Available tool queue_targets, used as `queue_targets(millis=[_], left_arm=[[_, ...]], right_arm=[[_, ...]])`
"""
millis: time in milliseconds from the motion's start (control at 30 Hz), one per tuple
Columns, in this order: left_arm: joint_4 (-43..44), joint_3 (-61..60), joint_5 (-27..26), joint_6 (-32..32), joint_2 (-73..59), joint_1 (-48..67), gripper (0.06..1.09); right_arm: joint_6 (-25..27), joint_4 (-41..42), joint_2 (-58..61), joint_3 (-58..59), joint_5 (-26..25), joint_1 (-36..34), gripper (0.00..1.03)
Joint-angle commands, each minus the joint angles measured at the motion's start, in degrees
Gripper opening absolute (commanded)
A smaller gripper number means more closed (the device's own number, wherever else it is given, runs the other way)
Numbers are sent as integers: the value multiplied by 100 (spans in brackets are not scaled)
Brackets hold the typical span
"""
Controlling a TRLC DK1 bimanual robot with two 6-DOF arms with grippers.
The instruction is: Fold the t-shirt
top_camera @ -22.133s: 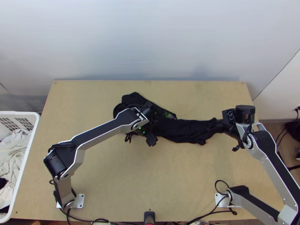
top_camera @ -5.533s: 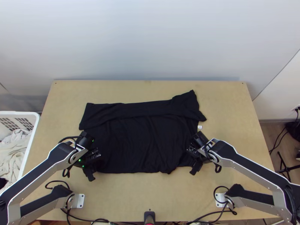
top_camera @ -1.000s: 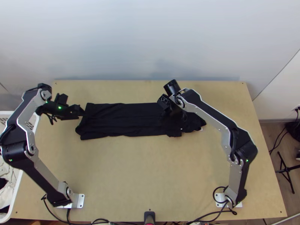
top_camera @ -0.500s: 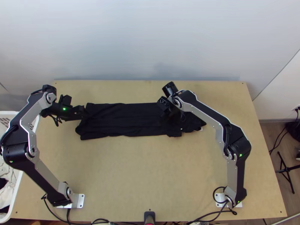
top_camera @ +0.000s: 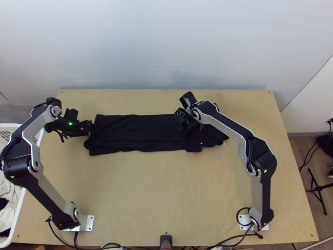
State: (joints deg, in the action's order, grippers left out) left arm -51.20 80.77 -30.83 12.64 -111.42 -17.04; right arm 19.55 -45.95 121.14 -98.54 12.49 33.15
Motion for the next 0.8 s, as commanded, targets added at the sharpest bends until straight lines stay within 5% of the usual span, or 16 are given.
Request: queue_targets(millis=[0,467,633,767], left_arm=[[31,-9,7,-60,-240,139,103],[-145,255,-327,-306,-592,755,99],[-4,255,-327,-429,-636,816,55],[75,228,-327,-429,-768,790,9]], right_arm=[[40,8,23,10,-1,-27,3],[66,34,15,81,-1,43,3],[58,60,50,98,-1,60,3],[40,87,111,107,-1,78,3]])
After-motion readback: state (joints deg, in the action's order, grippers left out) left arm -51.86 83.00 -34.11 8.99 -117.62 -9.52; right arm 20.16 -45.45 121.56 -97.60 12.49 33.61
